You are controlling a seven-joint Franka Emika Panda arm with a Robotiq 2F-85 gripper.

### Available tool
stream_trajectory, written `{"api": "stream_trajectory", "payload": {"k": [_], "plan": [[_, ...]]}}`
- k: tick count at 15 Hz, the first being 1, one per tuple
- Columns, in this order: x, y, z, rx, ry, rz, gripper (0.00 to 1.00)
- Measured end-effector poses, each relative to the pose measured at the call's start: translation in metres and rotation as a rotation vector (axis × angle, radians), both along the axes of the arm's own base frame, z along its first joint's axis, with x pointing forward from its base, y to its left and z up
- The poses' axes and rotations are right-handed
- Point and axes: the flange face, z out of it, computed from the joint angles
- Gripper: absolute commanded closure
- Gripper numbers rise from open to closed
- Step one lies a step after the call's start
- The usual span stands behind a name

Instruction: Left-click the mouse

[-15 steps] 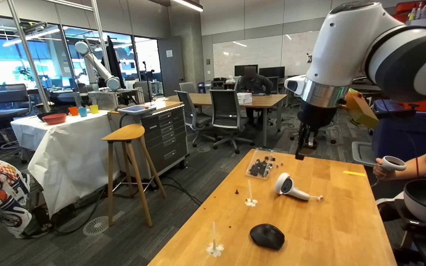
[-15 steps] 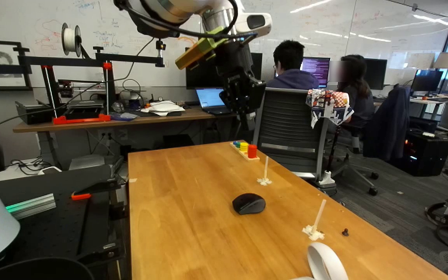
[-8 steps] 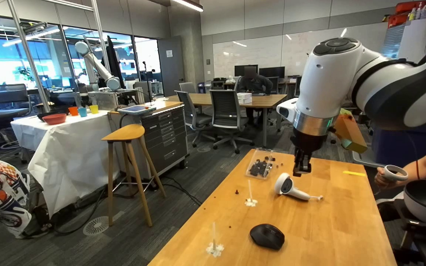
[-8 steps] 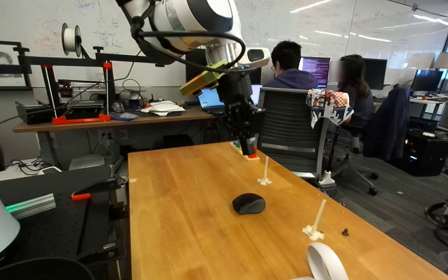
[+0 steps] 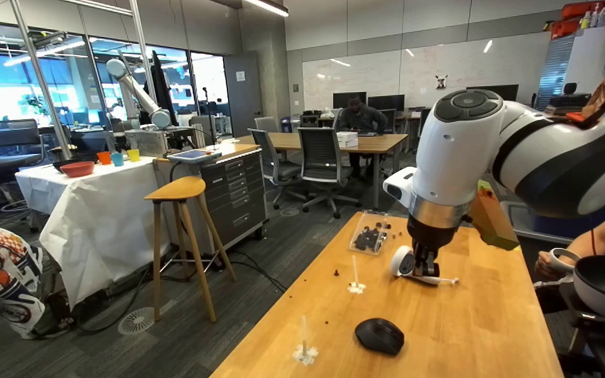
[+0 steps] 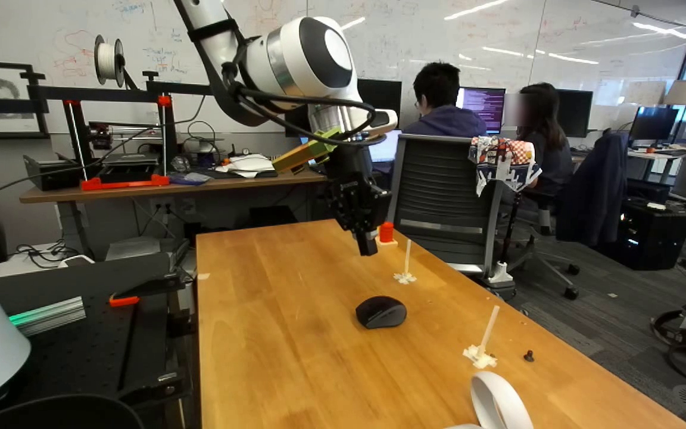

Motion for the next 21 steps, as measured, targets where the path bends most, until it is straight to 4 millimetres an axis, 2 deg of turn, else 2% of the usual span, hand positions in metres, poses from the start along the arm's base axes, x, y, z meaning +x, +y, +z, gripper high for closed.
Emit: {"api": "stream_trajectory", "payload": {"k": [11, 21], "plan": [[0.006, 0.036, -0.054, -0.055, 0.041, 0.091, 0.88], [0.024, 0.029, -0.102, -0.140, 0.057, 0.155, 0.89]]}}
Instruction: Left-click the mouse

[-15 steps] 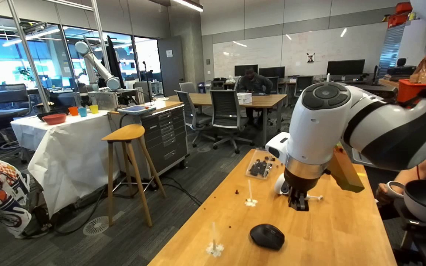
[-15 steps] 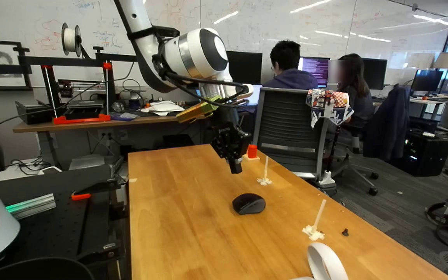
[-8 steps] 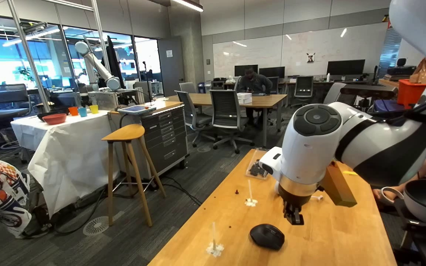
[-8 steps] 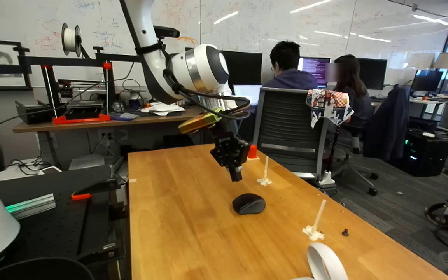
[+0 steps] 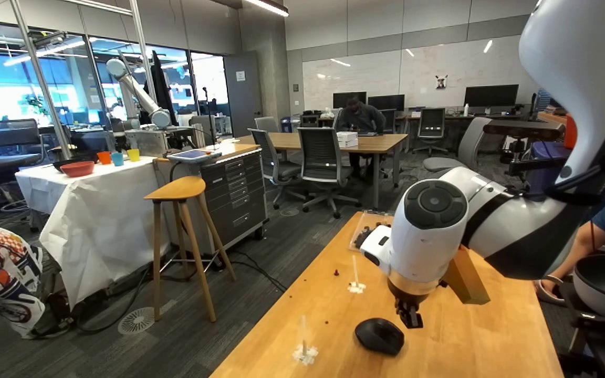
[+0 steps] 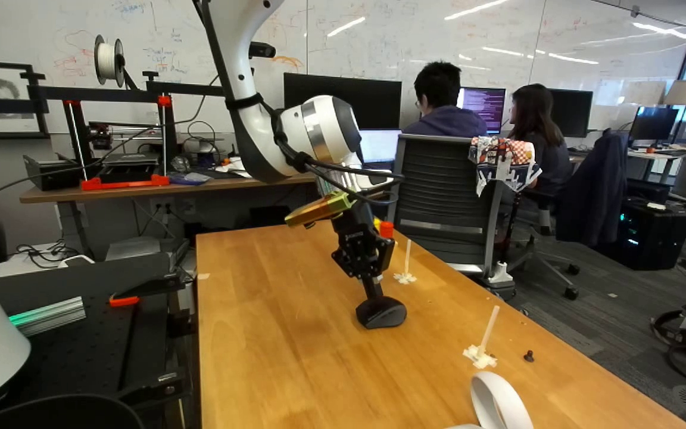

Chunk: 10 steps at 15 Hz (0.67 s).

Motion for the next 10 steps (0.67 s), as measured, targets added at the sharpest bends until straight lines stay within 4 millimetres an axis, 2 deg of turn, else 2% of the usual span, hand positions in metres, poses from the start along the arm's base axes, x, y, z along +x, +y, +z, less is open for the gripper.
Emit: {"api": "stream_trajectory", "payload": {"k": [10], "plan": [[0.008, 0.010, -0.034, -0.048, -0.004, 0.079, 0.89]]}}
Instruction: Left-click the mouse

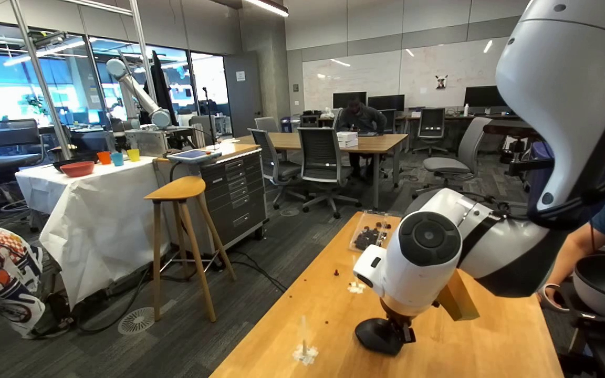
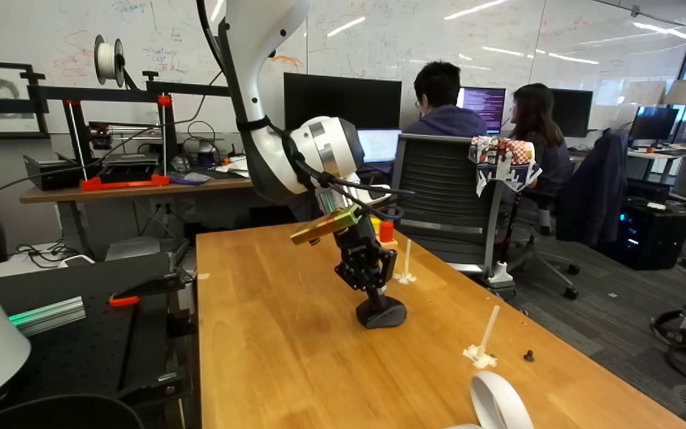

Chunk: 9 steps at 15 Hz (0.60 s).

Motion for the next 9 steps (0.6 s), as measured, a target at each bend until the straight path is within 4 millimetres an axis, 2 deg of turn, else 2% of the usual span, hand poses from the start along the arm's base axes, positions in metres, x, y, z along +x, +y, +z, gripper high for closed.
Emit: {"api": "stream_trajectory", "payload": {"k": [9], "plan": [[-0.0001, 0.0064, -0.0055, -0.025, -0.007, 0.034, 0.89]]}}
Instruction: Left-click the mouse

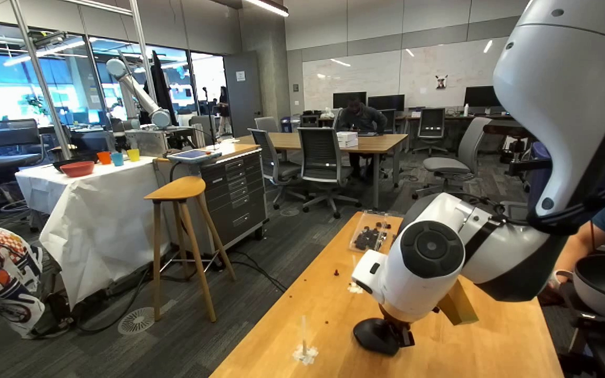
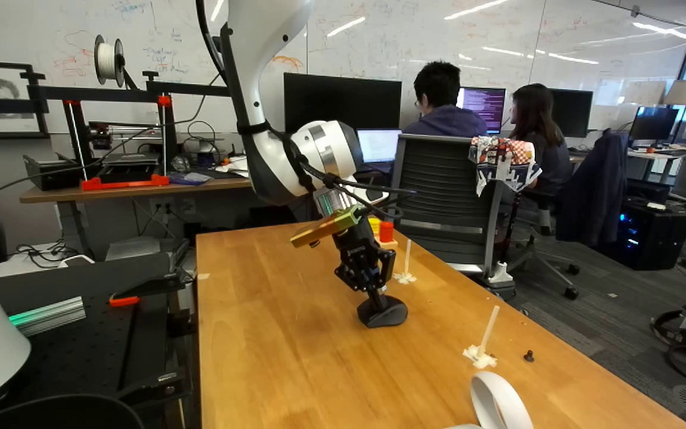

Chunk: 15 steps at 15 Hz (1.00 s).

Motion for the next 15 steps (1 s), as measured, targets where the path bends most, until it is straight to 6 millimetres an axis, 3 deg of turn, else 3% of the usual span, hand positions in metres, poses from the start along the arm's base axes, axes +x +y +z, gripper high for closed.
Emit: {"api": "stream_trajectory", "payload": {"k": [3, 6, 10, 15], "plan": [[-0.001, 0.011, 0.004, 0.022, -0.004, 0.007, 0.88], [0.001, 0.031, 0.025, 0.092, -0.016, -0.013, 0.88], [0.007, 0.047, 0.081, 0.214, -0.022, -0.056, 0.88], [0.017, 0.032, 0.159, 0.378, 0.020, -0.150, 0.87]]}}
